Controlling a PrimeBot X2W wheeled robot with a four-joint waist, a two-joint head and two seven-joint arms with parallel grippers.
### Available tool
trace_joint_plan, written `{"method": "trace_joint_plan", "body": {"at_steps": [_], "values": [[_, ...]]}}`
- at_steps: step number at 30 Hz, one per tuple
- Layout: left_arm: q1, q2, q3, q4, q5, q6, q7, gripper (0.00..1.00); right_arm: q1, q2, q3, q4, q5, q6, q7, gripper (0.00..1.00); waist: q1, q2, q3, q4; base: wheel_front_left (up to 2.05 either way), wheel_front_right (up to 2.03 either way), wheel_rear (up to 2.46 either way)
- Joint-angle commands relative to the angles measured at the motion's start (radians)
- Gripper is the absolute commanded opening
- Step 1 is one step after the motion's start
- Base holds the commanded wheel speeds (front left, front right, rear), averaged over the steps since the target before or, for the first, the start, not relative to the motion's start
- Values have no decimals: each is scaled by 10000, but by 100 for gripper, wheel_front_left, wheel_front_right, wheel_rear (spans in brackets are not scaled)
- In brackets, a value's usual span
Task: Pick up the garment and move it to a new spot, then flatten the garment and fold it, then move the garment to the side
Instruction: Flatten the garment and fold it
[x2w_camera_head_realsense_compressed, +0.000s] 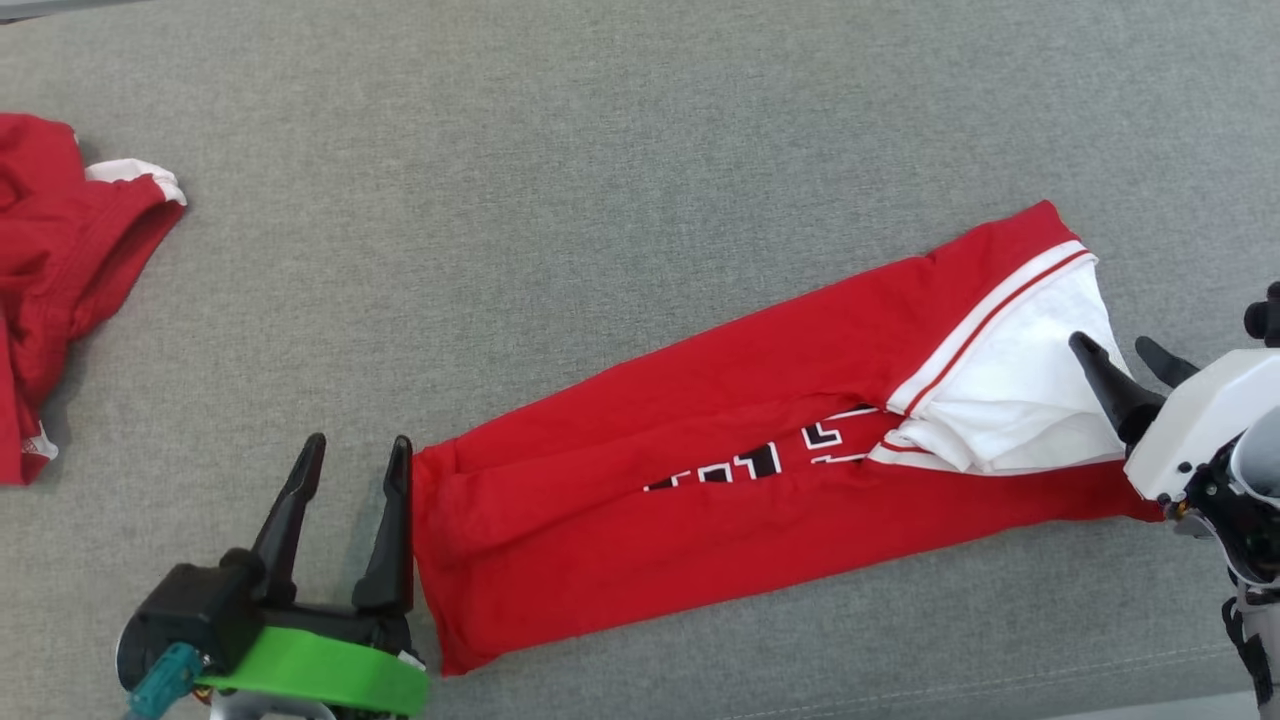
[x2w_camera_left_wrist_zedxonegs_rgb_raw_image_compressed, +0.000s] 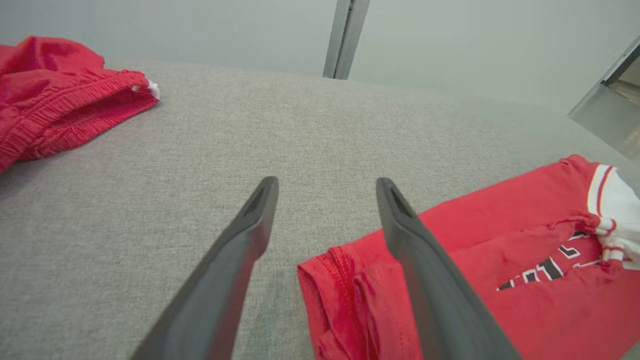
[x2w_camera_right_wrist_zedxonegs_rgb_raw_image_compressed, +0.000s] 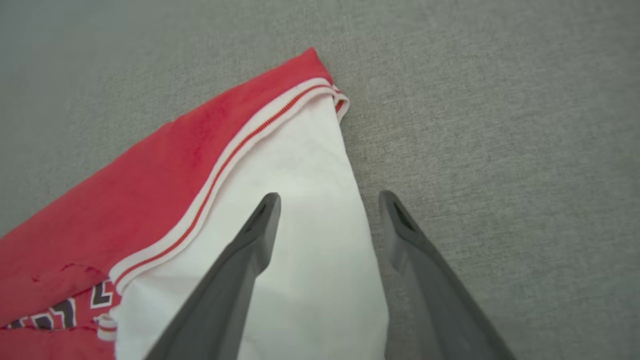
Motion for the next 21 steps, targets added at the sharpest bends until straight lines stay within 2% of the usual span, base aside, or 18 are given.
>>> {"method": "trace_joint_plan", "body": {"at_steps": [1, 4, 10, 11, 12, 14, 16, 21], "values": [[363, -322, 211, 149, 335, -163, -32, 100, -200, 29, 24, 273, -78, -1, 85, 100, 0, 0, 38, 111, 0, 0, 0], [612, -1065, 864, 383, 1027, -645, -35, 100, -375, 130, 159, 876, -40, -1, 247, 100, 0, 0, 24, 261, 0, 0, 0], [1145, -2450, 2125, 783, 2315, -1894, -38, 100, -483, 435, 568, 1903, 460, 0, 610, 100, 0, 0, -139, 582, 0, 0, 0], [1206, -2623, 2265, 871, 2472, -2074, -37, 100, -500, 465, 565, 2011, 483, 0, 450, 60, 0, 0, -176, 626, 0, 0, 0], [1268, -2849, 2448, 994, 2599, -2275, -37, 100, -563, 557, 448, 2137, 596, 0, 248, 0, 0, 0, -221, 676, 0, 0, 0], [1350, -3195, 2772, 1177, 2888, -2627, -37, 100, -705, 610, 366, 2287, 860, 0, -44, 0, 0, 0, -305, 733, 0, 0, 0], [1450, -3499, 3081, 1361, 3101, -2954, -38, 100, -862, 397, 28, 2424, 941, -9, -503, 0, 0, 0, -366, 757, 0, 0, 0], [1691, -3987, 3645, 1722, 3340, -3433, -38, 100, -1201, -158, -1062, 2593, 1033, -6, -1359, 0, 0, 0, -579, 788, 0, 0, 0]]}}
